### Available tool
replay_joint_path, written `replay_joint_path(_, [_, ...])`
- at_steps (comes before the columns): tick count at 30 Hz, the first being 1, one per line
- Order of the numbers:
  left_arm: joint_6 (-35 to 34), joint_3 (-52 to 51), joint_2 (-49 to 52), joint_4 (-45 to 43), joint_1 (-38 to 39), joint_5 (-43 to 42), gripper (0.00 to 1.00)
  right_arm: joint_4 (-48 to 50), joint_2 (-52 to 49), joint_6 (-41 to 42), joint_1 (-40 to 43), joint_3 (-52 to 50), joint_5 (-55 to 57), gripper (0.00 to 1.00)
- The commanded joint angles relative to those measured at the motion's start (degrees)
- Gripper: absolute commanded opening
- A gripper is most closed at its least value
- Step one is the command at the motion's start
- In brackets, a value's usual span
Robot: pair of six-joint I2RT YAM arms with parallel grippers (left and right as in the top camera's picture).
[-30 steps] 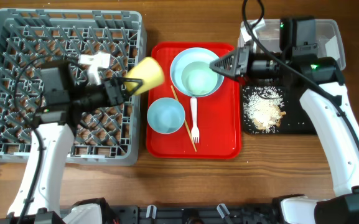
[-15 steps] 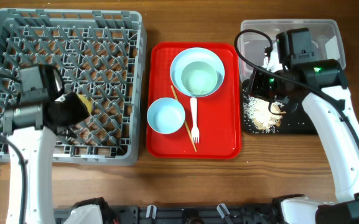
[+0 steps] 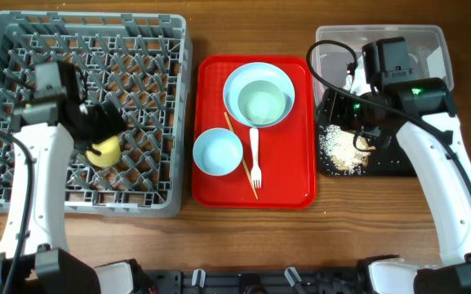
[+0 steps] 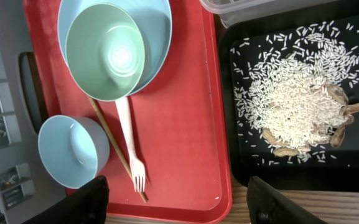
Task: Sort waste into correct bins and load items into the dishwasher rack
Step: 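Lower the yellow cup into the dish rack with the left gripper, release, then grasp the small light blue bowl with the left gripper, place in rack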
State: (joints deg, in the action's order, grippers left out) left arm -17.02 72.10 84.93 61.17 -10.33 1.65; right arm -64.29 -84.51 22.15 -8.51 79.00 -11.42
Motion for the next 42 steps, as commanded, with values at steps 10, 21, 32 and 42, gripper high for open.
replay_joint_path(10, [0.3,6.4,0.9,-5.2,31.4,-11.0,1.00,-5.8,10.4,6.9,10.6,0.2,11.4,0.75])
replay_joint_path(21, [0.2,5.7,26.1,-9.2,49.6,-10.6,0.65,-6.8,8.9,6.3,11.4,0.2,11.4,0.76])
replay_joint_path(32, [0.3,7.7,27.6,-6.6,49.7,-6.0,0.04,-7.2,8.9,6.3,11.4,0.2,11.4,0.76])
replay_joint_path(42, [22.1,24.7,10.8,-1.4,18.8,-27.9,0.04,-7.2,8.9,6.3,11.4,0.2,11.4,0.76])
